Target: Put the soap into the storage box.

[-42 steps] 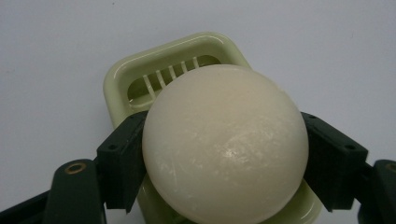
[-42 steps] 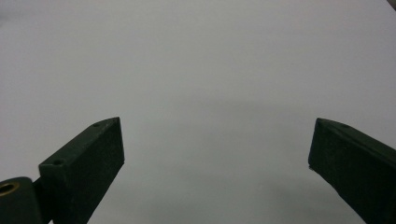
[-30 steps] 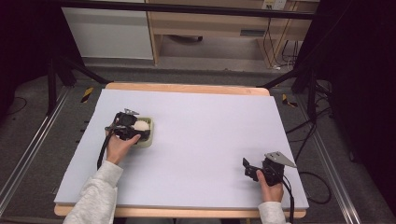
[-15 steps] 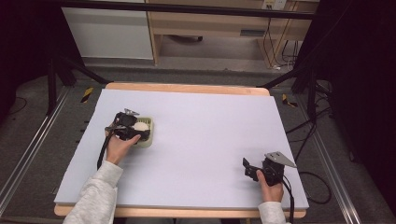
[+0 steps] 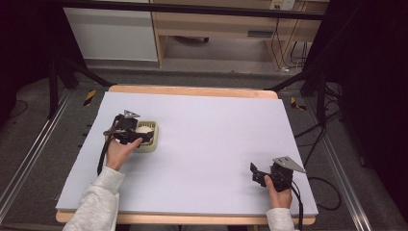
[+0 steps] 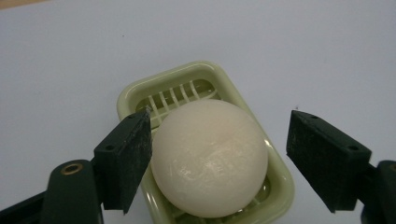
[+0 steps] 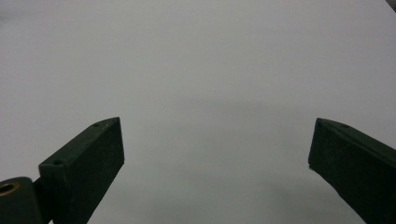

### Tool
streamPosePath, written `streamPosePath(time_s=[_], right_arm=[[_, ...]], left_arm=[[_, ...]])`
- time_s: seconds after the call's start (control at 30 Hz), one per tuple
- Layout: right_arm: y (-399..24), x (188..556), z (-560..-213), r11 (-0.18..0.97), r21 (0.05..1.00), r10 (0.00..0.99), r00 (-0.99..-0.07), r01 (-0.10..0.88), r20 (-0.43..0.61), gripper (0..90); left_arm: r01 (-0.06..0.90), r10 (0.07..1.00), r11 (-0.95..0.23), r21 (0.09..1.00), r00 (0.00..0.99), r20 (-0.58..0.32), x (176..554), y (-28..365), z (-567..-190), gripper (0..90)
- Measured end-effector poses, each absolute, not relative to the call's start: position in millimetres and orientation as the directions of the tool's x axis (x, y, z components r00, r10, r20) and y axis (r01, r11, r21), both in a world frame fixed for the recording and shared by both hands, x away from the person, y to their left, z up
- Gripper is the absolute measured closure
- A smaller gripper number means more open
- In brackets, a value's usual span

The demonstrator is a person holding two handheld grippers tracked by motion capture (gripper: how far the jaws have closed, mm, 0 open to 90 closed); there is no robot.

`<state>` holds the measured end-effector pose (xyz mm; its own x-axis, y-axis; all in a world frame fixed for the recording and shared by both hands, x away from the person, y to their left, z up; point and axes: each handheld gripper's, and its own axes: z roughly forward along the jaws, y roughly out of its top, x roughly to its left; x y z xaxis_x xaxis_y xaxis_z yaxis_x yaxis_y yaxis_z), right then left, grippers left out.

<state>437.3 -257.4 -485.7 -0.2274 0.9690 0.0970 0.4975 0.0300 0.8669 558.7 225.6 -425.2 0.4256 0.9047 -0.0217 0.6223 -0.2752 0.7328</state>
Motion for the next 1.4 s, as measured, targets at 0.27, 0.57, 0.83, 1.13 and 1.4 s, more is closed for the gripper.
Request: streamPosePath(time_s=[0.27, 0.57, 0.83, 1.13, 1.4], right_arm=[[-257.4, 437.4, -485.9, 0.031, 0.868, 0.970, -0.225, 0.496, 0.094, 4.0], [-258.0, 437.3, -485.8, 0.025, 0.869, 0.969, -0.225, 0.494, 0.100, 4.0], [-258.6, 436.7, -485.8, 0.021, 0.871, 0.970, -0.220, 0.490, 0.100, 4.0], [-258.7, 436.5, -485.8, 0.021, 0.873, 0.970, -0.221, 0.487, 0.100, 4.0], [-259.1, 436.0, -485.9, 0.016, 0.876, 0.971, -0.216, 0.481, 0.101, 3.9]], left_arm=[[0.580, 0.897, -0.258, 0.773, 0.440, -0.031, 541.2, 224.6, -413.3, 23.3], [0.538, 0.896, -0.238, 0.809, 0.443, -0.030, 515.5, 228.1, -412.3, 24.1], [0.521, 0.894, -0.207, 0.828, 0.445, -0.056, 489.5, 240.4, -421.1, 23.1], [0.522, 0.901, -0.201, 0.829, 0.430, -0.052, 466.8, 259.2, -433.6, 20.7], [0.522, 0.912, -0.177, 0.834, 0.405, -0.060, 453.7, 279.7, -444.4, 18.6]])
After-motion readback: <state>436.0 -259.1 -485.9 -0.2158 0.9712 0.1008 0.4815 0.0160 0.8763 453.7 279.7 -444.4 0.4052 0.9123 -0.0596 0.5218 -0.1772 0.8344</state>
